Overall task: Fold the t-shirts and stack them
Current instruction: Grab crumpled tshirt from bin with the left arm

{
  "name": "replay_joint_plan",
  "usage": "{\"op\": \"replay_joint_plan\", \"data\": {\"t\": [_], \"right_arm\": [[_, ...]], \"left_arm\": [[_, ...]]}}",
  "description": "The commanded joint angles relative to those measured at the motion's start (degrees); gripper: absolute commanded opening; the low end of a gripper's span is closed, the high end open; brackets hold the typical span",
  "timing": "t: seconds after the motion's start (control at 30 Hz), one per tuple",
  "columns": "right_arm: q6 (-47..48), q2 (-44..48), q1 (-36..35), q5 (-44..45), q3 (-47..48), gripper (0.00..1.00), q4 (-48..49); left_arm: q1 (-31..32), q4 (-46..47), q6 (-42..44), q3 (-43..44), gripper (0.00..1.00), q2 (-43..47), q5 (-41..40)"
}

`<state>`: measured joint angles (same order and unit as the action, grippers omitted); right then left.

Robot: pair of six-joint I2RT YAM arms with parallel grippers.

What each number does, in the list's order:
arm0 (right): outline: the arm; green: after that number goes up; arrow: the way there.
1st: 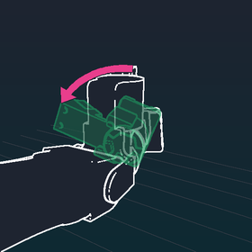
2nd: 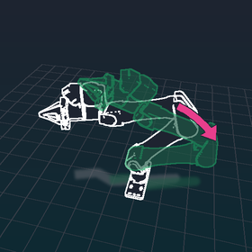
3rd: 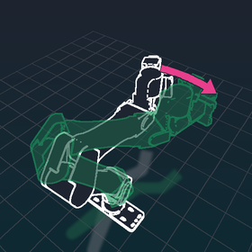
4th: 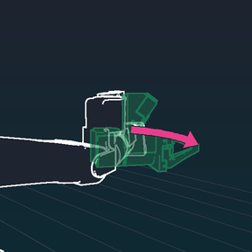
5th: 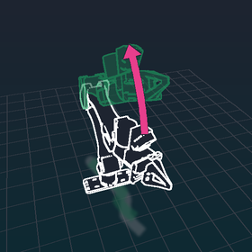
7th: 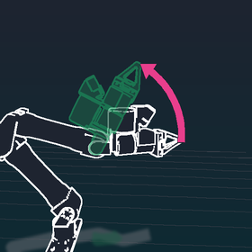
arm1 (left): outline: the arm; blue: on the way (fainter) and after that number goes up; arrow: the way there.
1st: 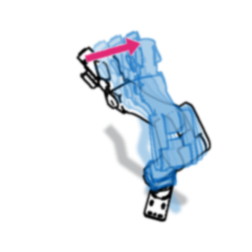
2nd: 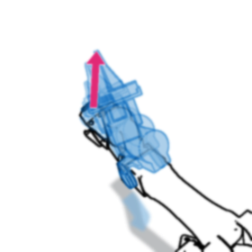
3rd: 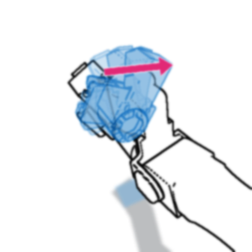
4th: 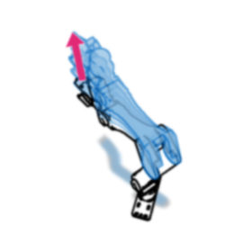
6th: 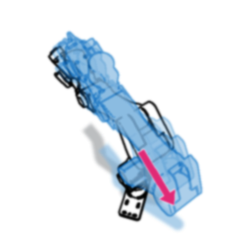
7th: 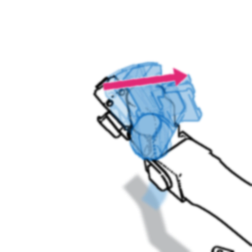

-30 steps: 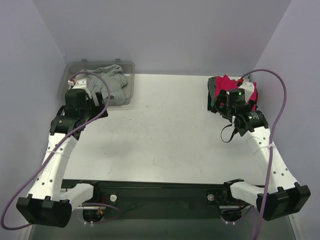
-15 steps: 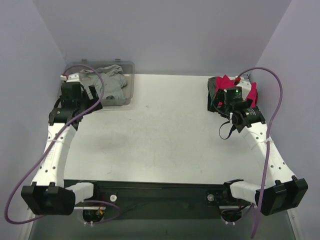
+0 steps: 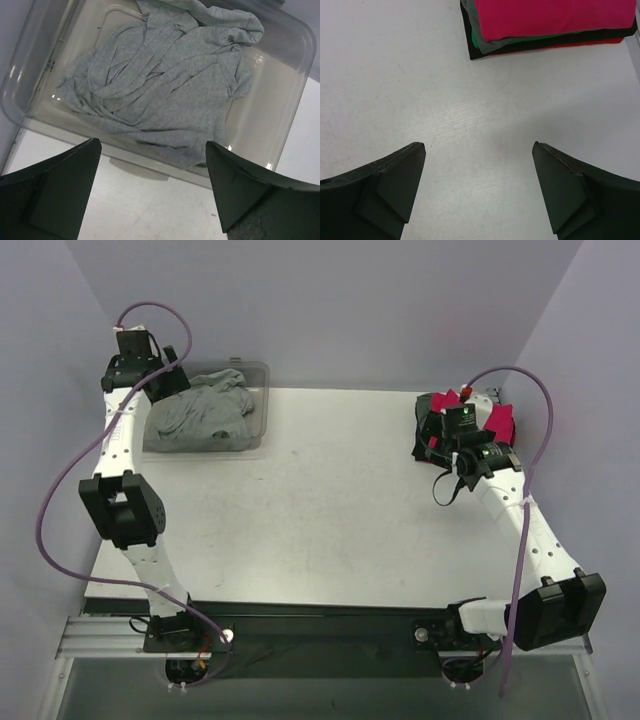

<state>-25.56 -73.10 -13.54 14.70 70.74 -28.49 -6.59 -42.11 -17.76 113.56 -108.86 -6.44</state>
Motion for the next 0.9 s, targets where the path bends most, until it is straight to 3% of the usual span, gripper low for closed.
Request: {"op": "replay_joint_plan", "data": {"t": [0.0,0.43,0.73,0.83,0.87], "right_arm": [[-0.2,-2.6,0.1,-1.2,4.0,0.93,0.7],[1.8,-11.6,0.3,-4.9,13.8,0.93,-2.3],[3.2,-13.9,1.1,-4.9,17.5,0.93,-5.5],[2.8,-14.4,1.1,-5.1,17.9,0.93,-5.9],[2.7,-14.6,1.1,-5.1,18.0,0.93,-5.9]], "left_arm": [[0.1,-6.8,1.8,11.0,0.97,-8.7,1.3],[0.4,-4.3,1.5,23.5,0.97,-29.7,-4.5],[0.2,-1.1,2.0,25.6,0.97,-36.8,-4.7],[0.3,0.2,2.4,25.5,0.85,-37.7,-3.0],[0.2,0.4,2.6,25.5,0.65,-37.8,-2.5]]}}
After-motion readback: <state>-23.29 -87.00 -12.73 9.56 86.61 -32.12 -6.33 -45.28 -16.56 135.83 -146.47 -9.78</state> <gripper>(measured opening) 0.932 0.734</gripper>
